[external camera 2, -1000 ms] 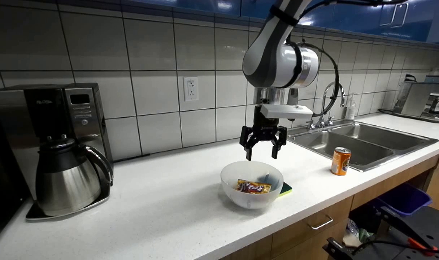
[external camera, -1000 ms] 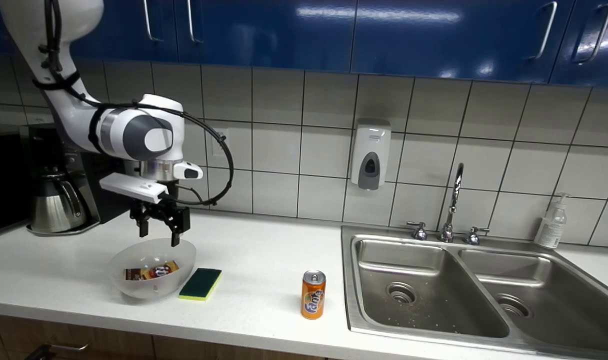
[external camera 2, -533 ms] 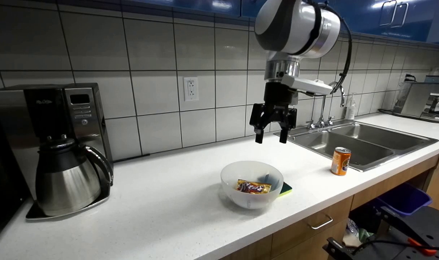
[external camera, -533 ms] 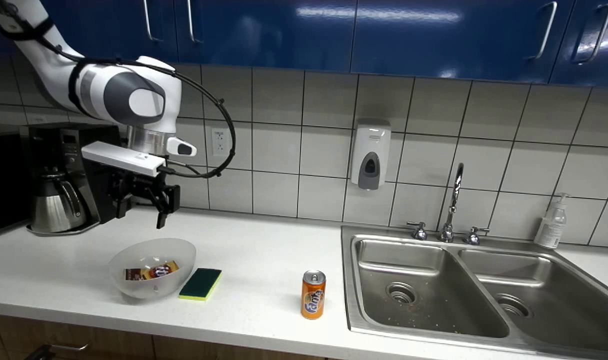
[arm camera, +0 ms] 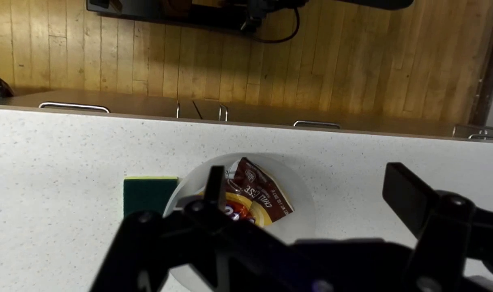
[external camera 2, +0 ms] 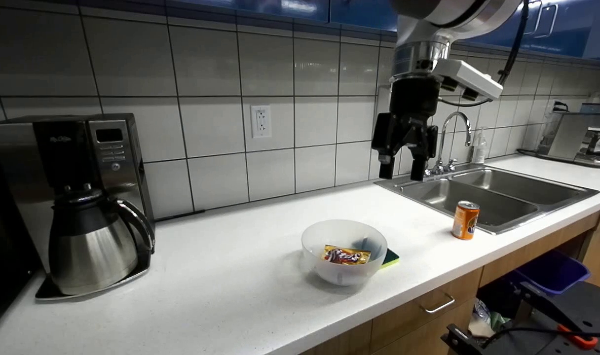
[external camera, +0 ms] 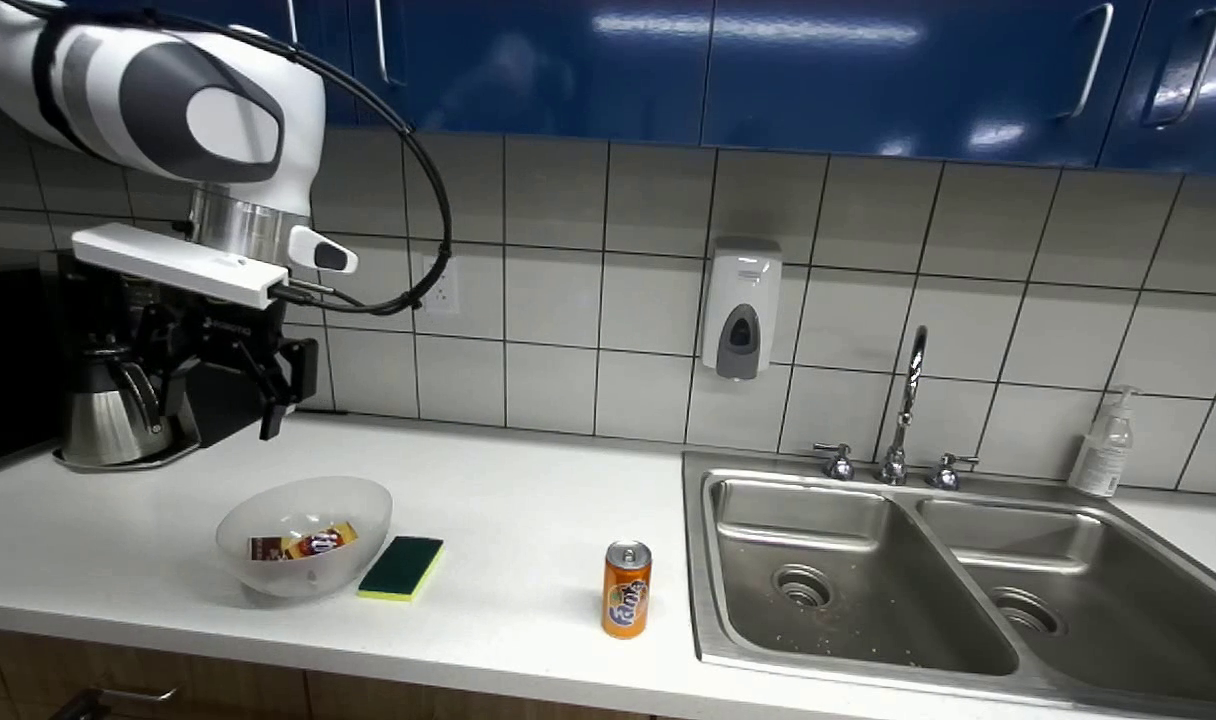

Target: Put the snack pack in the bowl

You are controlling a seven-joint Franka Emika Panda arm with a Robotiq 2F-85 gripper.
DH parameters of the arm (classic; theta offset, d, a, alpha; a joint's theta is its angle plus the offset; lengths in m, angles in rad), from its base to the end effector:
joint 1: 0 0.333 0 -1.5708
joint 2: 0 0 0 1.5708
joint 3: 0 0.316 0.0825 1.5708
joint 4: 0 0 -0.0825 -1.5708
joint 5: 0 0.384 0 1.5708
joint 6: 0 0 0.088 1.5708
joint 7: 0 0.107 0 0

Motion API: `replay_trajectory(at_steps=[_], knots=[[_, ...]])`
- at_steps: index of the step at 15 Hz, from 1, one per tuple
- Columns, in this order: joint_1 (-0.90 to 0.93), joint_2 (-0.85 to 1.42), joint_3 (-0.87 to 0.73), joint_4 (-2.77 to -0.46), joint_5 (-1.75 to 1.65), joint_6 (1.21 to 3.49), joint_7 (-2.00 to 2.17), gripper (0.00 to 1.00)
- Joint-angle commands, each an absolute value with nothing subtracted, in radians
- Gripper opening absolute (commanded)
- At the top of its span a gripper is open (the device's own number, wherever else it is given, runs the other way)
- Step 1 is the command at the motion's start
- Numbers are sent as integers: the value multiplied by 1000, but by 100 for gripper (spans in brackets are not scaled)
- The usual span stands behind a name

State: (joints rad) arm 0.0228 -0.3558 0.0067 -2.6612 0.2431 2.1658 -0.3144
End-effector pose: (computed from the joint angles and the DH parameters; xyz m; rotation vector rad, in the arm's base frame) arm 0.3801 0.0205 0.3444 -2.9169 -0.2817 0.1624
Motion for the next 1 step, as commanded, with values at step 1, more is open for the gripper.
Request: replay_trajectory(at_steps=[1], knots=[[45,-373,-16,-2670,233,2162,-307,100]])
